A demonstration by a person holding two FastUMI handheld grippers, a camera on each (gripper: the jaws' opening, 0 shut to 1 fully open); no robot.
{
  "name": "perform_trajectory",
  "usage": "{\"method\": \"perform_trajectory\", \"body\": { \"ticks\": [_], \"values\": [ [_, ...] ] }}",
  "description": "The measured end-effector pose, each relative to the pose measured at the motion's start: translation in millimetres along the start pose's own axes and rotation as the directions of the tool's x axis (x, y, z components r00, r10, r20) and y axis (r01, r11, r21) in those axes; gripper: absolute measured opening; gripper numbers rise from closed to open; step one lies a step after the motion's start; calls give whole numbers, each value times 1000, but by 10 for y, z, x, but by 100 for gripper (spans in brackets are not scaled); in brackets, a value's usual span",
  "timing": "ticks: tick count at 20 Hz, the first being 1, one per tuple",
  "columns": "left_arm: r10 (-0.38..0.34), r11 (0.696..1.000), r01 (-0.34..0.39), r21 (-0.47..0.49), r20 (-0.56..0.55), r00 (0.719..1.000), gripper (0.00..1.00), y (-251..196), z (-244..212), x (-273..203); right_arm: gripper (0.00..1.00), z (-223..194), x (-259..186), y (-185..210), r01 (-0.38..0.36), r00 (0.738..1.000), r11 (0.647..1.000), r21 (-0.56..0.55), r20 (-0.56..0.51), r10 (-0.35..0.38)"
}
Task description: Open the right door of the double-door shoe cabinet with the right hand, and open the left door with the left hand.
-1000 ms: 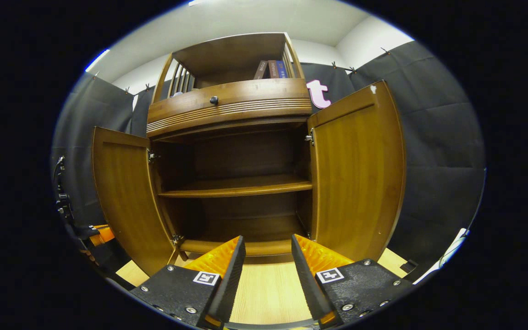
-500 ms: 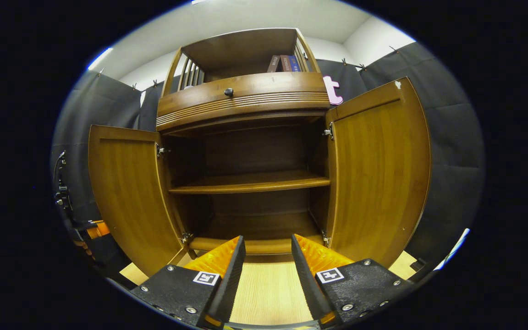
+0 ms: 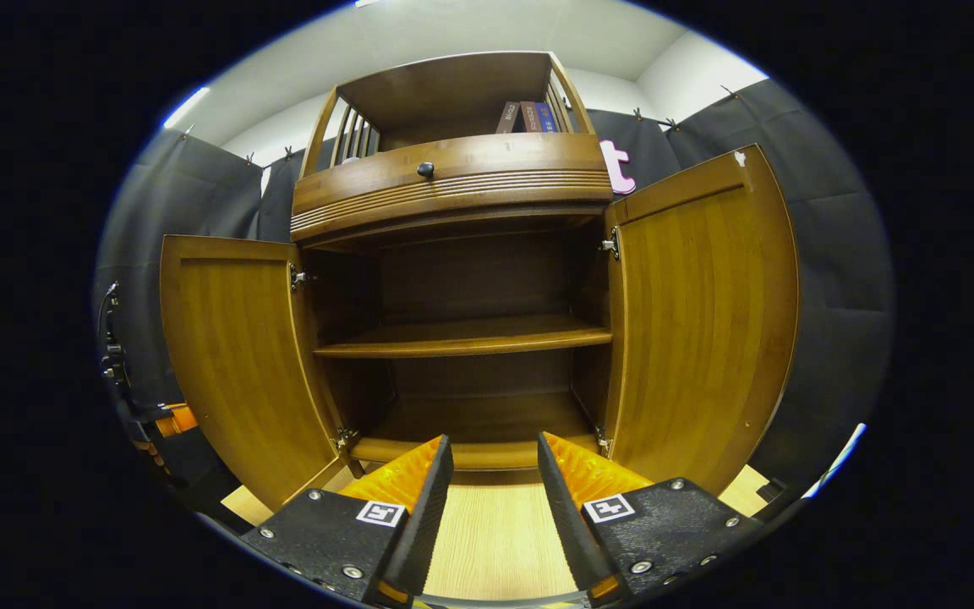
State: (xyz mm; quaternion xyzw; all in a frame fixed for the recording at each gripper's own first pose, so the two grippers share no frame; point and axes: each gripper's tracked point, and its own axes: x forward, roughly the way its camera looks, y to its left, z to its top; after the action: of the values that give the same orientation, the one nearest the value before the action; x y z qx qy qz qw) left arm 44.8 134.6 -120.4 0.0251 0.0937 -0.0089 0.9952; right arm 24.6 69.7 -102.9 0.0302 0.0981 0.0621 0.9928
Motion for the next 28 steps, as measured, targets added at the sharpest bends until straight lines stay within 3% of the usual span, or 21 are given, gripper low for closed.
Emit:
{"method": "perform_trajectory", "body": {
  "ticks": [9,10,11,13,14,15,17,18,19,20,21,22,23,26,28],
  "values": [
    [49,998,-50,-47,-21,999,8,51,172,-388,63,97,19,16,-10,1000,1000,-5,2,10],
    [53,997,-55,-55,-30,998,8,46,225,-433,68,135,0,4,-10,1000,1000,-12,7,10],
    [52,996,-53,-67,-25,998,8,18,319,-467,63,205,-22,-32,-1,1000,1000,-30,13,1],
    [39,996,-39,-83,-3,999,8,-58,567,-546,71,336,-74,-104,16,1000,998,-62,23,-15],
    [29,995,-27,-93,13,1000,11,-125,705,-590,71,403,-98,-133,21,999,997,-69,31,-19],
    [25,995,-23,-98,22,999,8,-165,828,-623,66,472,-119,-171,25,999,997,-72,41,-22],
    [17,995,-13,-100,34,999,8,-245,1007,-689,76,601,-164,-245,36,998,997,-73,61,-31],
    [4,995,0,-103,42,999,8,-317,1101,-717,65,662,-186,-289,42,997,996,-74,68,-37],
    [-11,994,16,-104,49,999,8,-393,1191,-742,80,722,-207,-330,49,996,996,-74,72,-44],
    [-17,995,23,-98,58,998,8,-438,1272,-756,69,778,-229,-369,55,996,996,-75,77,-49],
    [-22,996,28,-89,67,998,8,-478,1360,-769,84,835,-250,-410,60,995,995,-77,82,-54],
    [-19,996,25,-81,75,997,0,-505,1432,-781,72,891,-275,-443,67,994,995,-78,90,-60],
    [-30,997,36,-75,80,996,3,-561,1490,-784,87,955,-303,-472,74,993,994,-81,97,-66],
    [-64,995,70,-65,95,993,14,-757,1670,-777,92,1100,-382,-560,92,990,992,-90,117,-82],
    [-57,997,61,-48,98,994,26,-811,1729,-751,95,1174,-427,-611,105,987,991,-85,131,-94]
  ]
}}
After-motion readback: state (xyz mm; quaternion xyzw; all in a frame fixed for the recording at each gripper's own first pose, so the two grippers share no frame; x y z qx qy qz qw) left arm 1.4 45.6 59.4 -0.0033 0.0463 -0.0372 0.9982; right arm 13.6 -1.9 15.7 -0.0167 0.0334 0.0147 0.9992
